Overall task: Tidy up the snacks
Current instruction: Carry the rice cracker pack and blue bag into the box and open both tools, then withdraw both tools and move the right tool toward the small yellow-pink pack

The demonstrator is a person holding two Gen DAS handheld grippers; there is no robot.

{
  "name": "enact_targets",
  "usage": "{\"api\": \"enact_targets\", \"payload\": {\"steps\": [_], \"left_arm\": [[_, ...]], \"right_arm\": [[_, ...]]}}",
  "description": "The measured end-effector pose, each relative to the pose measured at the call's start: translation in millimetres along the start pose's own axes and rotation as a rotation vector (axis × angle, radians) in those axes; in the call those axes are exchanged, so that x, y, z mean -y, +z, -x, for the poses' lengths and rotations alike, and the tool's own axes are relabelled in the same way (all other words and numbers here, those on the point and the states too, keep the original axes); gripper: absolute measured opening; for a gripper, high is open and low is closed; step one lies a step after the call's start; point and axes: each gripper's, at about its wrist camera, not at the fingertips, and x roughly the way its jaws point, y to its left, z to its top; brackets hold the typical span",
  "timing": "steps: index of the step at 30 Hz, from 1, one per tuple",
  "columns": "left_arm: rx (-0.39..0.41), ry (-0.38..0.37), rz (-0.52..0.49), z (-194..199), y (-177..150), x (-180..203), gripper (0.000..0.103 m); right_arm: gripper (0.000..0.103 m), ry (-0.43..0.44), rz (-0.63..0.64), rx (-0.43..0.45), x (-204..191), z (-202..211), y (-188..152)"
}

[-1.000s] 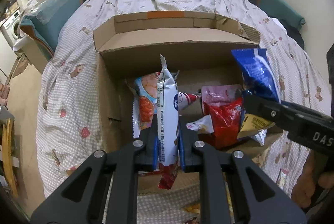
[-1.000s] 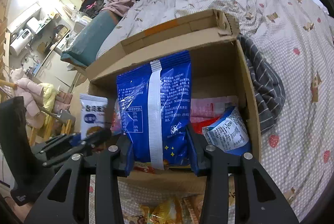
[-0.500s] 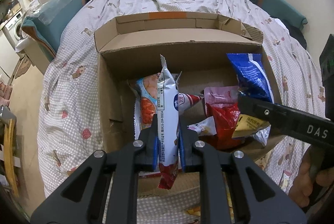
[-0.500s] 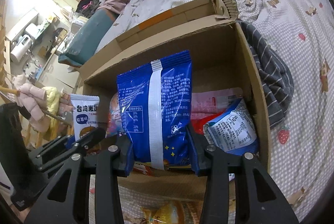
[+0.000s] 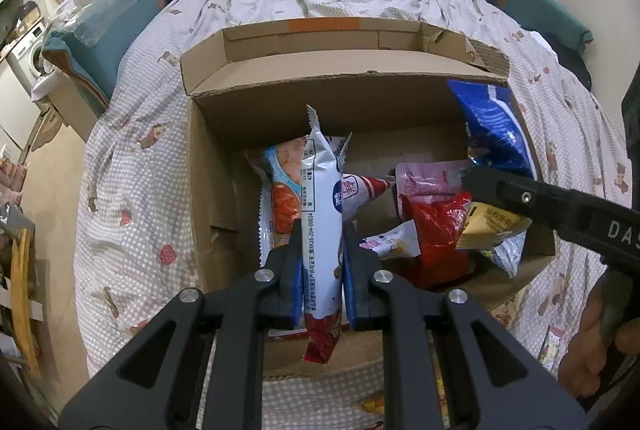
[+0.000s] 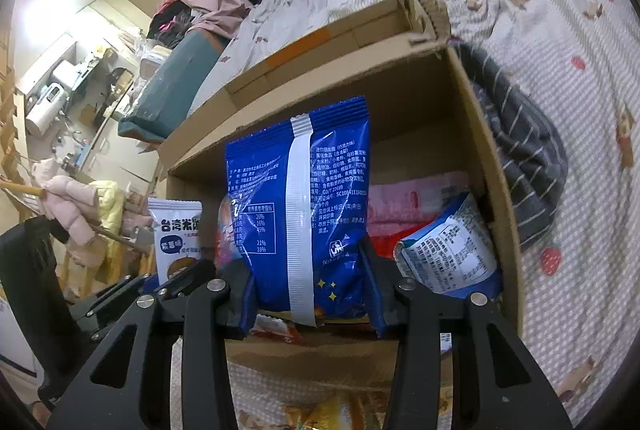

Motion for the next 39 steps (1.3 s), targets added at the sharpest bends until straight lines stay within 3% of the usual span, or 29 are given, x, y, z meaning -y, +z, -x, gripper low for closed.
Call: {"api": "enact_targets", "payload": {"steps": [5,10,13,16,26,30,36,39], "left_arm": [[-0.009,-0.010,0.012,0,1,0,0.015],[-0.020,-0.003,0.037,2,0,-3,0.061],[-0.005,0.001,0.043,5,1,-3,0.069],[-0.003,-0.017,0.047,6,1,-4,0.072],[0.014,-0.048,0.085,21,-3,-14,0.072],[0.035,-0.048,0.147,35,-6,-27,0.072],[0.063,-0.055,0.226,56,-15,-44,0.087],[0.060,-0.064,0.222,64,-26,-45,0.087]], "right_arm": [[0.050,0.015,-0.013,0.012,-1,2,1],[0.066,-0.003,-0.027,0.014,2,4,1],[0.079,0.016,-0.021,0.017,-2,7,1],[0.089,0.018,0.003,0.030,-9,10,1],[0.089,0.034,0.029,0.058,-17,37,0],[0.089,0.015,0.024,0.057,-18,54,-7],[0.089,-0.013,0.012,0.062,-17,77,-20],[0.090,-0.046,-0.001,0.068,-10,89,-33]]}}
